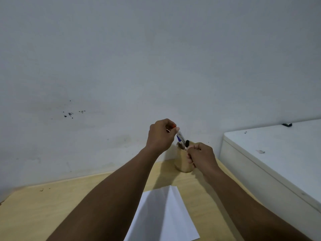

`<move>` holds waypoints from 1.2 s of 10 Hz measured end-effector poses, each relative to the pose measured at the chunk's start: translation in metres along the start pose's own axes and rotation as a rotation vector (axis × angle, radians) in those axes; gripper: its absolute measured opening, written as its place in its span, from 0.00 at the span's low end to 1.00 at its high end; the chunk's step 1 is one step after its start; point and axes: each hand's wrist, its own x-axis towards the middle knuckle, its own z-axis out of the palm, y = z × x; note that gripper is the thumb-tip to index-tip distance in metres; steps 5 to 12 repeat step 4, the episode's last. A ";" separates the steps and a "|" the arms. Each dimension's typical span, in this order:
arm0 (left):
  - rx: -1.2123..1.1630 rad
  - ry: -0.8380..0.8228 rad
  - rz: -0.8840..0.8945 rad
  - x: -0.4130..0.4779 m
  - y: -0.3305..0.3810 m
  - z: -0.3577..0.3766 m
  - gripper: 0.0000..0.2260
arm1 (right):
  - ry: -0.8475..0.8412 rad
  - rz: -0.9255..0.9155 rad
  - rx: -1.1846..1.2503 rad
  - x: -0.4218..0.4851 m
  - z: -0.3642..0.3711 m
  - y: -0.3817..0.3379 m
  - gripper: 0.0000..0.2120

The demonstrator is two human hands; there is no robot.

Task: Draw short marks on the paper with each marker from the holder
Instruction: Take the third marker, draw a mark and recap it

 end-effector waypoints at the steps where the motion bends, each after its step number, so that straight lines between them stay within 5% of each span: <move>1: 0.122 -0.159 0.004 0.001 -0.005 0.018 0.07 | 0.008 -0.009 -0.042 0.007 -0.010 0.006 0.06; 3: 0.226 -0.347 -0.004 0.001 -0.005 0.026 0.10 | 0.039 -0.028 -0.119 0.019 -0.019 0.009 0.06; 4: 0.274 -0.361 -0.055 0.003 0.000 0.018 0.22 | 0.038 -0.053 -0.155 0.018 -0.020 -0.002 0.06; 12: 0.274 -0.361 -0.055 0.003 0.000 0.018 0.22 | 0.038 -0.053 -0.155 0.018 -0.020 -0.002 0.06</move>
